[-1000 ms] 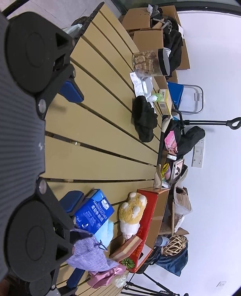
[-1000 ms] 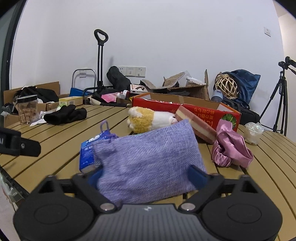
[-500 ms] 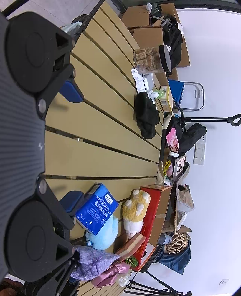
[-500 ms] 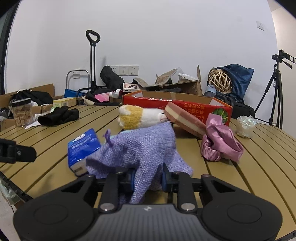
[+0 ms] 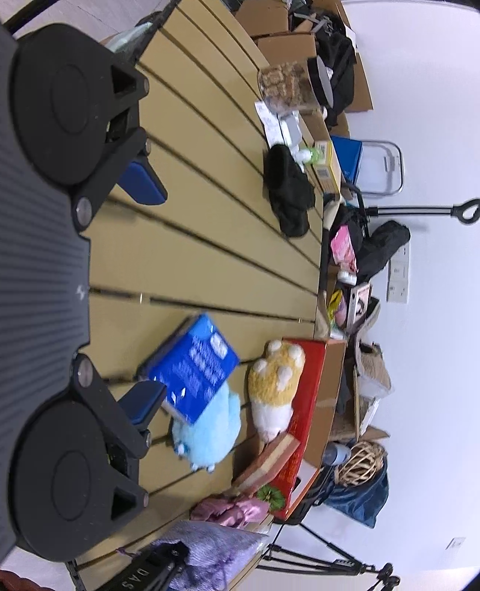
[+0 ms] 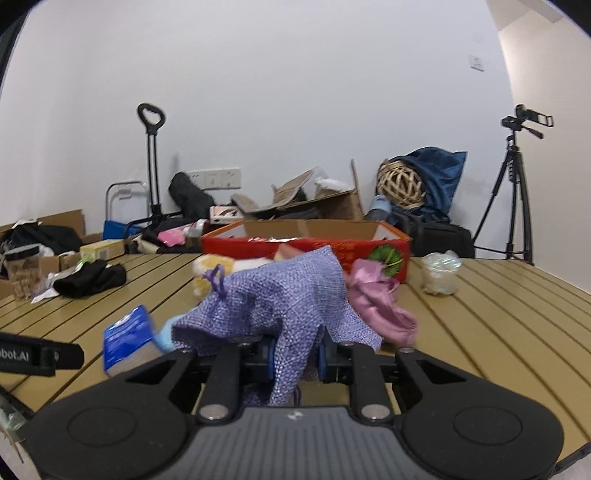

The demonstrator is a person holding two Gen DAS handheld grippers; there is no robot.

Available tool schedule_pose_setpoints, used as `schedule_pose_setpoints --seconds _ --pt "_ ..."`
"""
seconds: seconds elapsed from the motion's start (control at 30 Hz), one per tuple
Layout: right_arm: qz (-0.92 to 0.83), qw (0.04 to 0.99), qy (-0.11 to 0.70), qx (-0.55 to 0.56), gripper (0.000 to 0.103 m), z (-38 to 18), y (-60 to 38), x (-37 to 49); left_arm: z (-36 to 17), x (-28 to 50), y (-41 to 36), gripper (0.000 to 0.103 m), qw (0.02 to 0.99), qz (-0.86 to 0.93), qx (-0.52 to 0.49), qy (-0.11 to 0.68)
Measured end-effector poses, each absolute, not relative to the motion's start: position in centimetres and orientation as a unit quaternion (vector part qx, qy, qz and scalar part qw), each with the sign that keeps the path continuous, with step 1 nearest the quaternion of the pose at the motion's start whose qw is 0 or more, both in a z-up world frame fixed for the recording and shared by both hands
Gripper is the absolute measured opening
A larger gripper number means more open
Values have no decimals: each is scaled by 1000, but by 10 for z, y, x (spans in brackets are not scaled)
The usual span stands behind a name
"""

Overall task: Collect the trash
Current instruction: 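Move the left gripper to the blue tissue pack and close on it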

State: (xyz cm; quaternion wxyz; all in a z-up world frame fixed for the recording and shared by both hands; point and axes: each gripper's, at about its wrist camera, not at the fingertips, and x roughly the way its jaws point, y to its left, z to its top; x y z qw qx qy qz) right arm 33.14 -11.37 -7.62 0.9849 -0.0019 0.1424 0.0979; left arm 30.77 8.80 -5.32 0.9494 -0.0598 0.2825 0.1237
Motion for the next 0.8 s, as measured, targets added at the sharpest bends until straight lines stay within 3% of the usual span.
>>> schedule_pose_setpoints --seconds 0.3,0.8 --pt "57 990 125 12 19 -69 -152 331 -56 333 55 103 951 108 -53 285" --pt "24 991 129 20 19 -72 -191 333 -66 369 57 103 937 144 -141 286"
